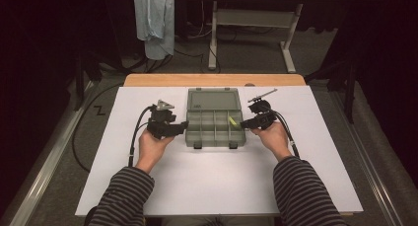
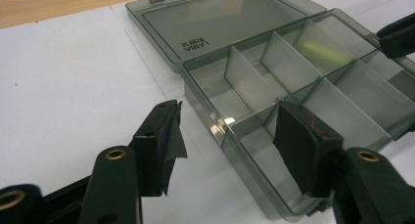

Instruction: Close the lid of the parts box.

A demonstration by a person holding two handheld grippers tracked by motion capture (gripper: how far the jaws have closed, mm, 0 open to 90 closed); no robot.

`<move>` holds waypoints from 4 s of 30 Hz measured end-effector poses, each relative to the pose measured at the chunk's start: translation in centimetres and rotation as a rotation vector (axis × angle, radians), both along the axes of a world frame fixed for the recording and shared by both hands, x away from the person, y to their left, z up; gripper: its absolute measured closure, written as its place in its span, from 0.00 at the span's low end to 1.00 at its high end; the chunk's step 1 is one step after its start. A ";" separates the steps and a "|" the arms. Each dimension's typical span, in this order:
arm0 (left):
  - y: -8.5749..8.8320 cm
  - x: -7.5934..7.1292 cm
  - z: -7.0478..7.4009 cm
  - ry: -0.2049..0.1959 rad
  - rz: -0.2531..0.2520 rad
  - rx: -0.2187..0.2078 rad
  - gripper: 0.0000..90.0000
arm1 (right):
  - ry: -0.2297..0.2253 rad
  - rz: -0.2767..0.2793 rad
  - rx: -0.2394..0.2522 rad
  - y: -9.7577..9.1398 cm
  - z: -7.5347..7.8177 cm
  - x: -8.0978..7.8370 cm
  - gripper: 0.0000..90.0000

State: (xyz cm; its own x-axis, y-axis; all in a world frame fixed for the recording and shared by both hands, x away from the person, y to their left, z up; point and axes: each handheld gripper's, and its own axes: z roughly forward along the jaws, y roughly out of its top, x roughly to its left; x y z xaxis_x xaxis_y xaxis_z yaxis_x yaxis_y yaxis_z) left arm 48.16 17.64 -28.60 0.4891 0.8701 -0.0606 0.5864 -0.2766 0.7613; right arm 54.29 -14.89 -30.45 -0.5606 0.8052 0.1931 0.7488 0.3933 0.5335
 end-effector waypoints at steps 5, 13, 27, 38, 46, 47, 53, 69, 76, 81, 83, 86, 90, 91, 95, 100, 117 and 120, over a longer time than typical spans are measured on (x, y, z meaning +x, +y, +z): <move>-0.6 1.1 0.1 0.017 0.003 0.025 0.48 | 0.000 -0.001 0.000 0.0 0.0 0.0 0.85; -1.2 2.7 0.4 0.042 0.014 0.039 0.47 | 0.001 -0.001 -0.002 0.1 0.0 0.0 0.85; -1.8 6.3 1.2 0.121 0.050 0.089 0.46 | 0.003 0.000 -0.001 0.0 0.0 0.0 0.86; -2.4 8.5 1.8 0.153 0.074 0.105 0.46 | 0.005 -0.002 -0.002 0.1 0.0 0.0 0.86; -2.4 9.9 1.9 0.194 0.089 0.099 0.47 | 0.004 -0.002 -0.004 0.1 0.0 0.0 0.86; -2.5 10.1 1.9 0.199 0.092 0.097 0.48 | 0.004 -0.002 -0.005 0.1 0.0 0.0 0.86; -3.1 11.3 1.8 0.247 0.088 0.119 0.51 | 0.005 -0.001 -0.002 0.0 0.0 0.0 0.86; -3.6 13.6 -0.1 0.341 0.121 0.095 0.50 | 0.010 -0.003 -0.004 0.0 0.1 0.1 0.86; -3.1 14.1 -1.0 0.385 0.137 0.051 0.51 | 0.009 -0.002 -0.001 0.0 0.0 0.1 0.86; -2.9 14.4 -1.5 0.406 0.143 0.026 0.51 | 0.011 -0.001 -0.004 0.0 0.1 0.1 0.86; -2.9 14.5 -1.7 0.411 0.144 0.013 0.51 | 0.010 -0.001 -0.004 0.0 0.1 0.1 0.86; -2.9 14.6 -2.0 0.421 0.145 -0.003 0.51 | 0.010 -0.002 -0.004 0.0 0.1 0.1 0.86; -2.7 14.7 -2.2 0.426 0.154 -0.032 0.50 | 0.009 -0.001 -0.001 0.0 0.0 0.1 0.86; -2.6 14.7 -2.3 0.427 0.157 -0.042 0.50 | 0.009 -0.001 -0.001 0.0 0.0 0.1 0.86; -2.4 14.8 -2.5 0.431 0.160 -0.069 0.49 | 0.011 -0.001 -0.003 0.0 0.1 0.1 0.86; -2.2 14.9 -2.8 0.440 0.162 -0.109 0.47 | 0.009 -0.002 -0.001 0.0 0.1 0.1 0.86; -2.0 15.0 -3.1 0.436 0.156 -0.154 0.46 | 0.016 -0.004 -0.003 0.0 0.1 0.1 0.86; -1.9 15.0 -3.0 0.432 0.155 -0.156 0.47 | 0.017 -0.005 -0.002 0.1 0.1 0.1 0.86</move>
